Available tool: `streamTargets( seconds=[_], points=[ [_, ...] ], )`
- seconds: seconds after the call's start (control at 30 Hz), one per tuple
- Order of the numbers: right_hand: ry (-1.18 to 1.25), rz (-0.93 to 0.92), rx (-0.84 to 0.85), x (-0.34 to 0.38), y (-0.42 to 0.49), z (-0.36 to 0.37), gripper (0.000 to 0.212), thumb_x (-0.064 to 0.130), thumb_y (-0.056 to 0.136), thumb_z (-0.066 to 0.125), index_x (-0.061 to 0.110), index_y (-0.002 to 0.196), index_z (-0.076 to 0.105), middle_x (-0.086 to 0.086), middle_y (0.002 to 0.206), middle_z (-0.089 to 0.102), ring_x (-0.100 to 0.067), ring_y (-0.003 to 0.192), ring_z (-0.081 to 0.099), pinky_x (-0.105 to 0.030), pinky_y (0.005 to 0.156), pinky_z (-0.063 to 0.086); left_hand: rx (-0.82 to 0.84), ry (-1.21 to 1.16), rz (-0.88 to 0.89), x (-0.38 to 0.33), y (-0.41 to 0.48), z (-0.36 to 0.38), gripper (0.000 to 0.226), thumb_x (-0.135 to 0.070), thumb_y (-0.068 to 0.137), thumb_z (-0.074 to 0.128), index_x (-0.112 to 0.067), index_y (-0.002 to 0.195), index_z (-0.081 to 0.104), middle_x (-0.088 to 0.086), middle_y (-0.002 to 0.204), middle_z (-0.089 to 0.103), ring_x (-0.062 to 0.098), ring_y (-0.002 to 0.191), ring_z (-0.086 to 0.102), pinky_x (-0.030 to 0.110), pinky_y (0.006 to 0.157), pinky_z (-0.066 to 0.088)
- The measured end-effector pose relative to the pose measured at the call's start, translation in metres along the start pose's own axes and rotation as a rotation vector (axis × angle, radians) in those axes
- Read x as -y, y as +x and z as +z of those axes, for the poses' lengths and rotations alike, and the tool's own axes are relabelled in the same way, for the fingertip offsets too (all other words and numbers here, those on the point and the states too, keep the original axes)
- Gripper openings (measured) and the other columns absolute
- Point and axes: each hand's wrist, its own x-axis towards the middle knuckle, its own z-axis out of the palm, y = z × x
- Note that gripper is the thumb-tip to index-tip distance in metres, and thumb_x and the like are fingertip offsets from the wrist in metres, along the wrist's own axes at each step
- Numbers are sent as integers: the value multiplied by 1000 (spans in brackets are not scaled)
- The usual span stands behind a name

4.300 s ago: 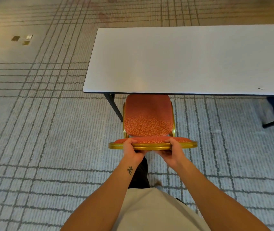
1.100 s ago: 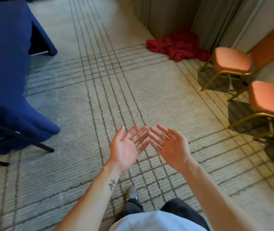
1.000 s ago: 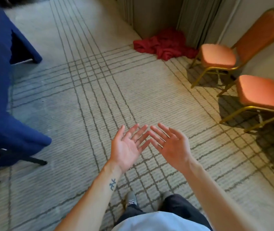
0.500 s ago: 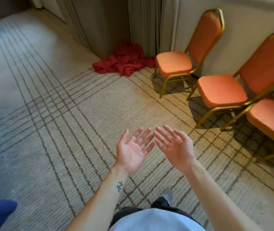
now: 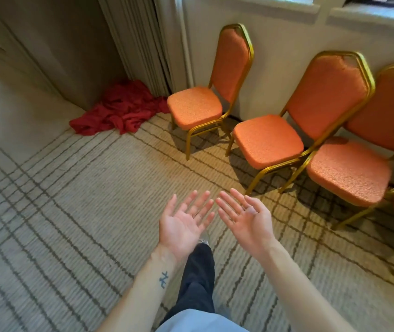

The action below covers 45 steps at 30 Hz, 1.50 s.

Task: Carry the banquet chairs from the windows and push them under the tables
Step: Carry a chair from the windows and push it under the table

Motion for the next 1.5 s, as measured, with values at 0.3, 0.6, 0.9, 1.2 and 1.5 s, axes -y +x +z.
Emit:
streamTargets(
  seconds=[0.3, 0.6, 0.9, 1.2, 1.5],
  points=[
    [-3, -87, -83, 114, 131, 44, 46, 29, 102, 45, 8, 143, 51, -18, 135, 65, -36, 124, 64, -51, 117, 38, 61, 82, -78, -60, 160, 107, 59, -50, 104, 41, -9, 146, 48, 22, 138, 63, 39, 131, 58, 57, 117, 35],
    [79, -121, -120, 216, 232, 84, 45, 27, 101, 47, 8, 142, 52, -18, 132, 67, -35, 122, 65, -50, 115, 40, 101, 142, -95, -111, 275, 204, 57, -50, 105, 41, -10, 145, 49, 19, 137, 65, 38, 129, 60, 56, 118, 35],
    [91, -91, -72, 325, 360, 90, 46, 27, 100, 49, 7, 142, 53, -19, 133, 66, -36, 123, 64, -50, 116, 39, 63, 84, -67, -119, 392, 299, 59, -50, 104, 42, -8, 146, 49, 22, 138, 63, 41, 131, 57, 57, 120, 32],
    [36, -46, -30, 395, 466, 136, 45, 26, 101, 45, 8, 141, 53, -19, 134, 66, -36, 123, 64, -48, 113, 42, 49, 58, -1, -157, 482, 364, 59, -49, 104, 44, -7, 145, 49, 22, 138, 63, 39, 129, 60, 56, 120, 33],
    [22, -98, -76, 420, 585, 197, 46, 25, 101, 44, 8, 143, 52, -18, 132, 67, -34, 122, 65, -47, 110, 45, 39, 83, -26, -240, 599, 374, 58, -49, 104, 42, -8, 144, 49, 20, 136, 64, 38, 130, 60, 55, 118, 35]
  ],
)
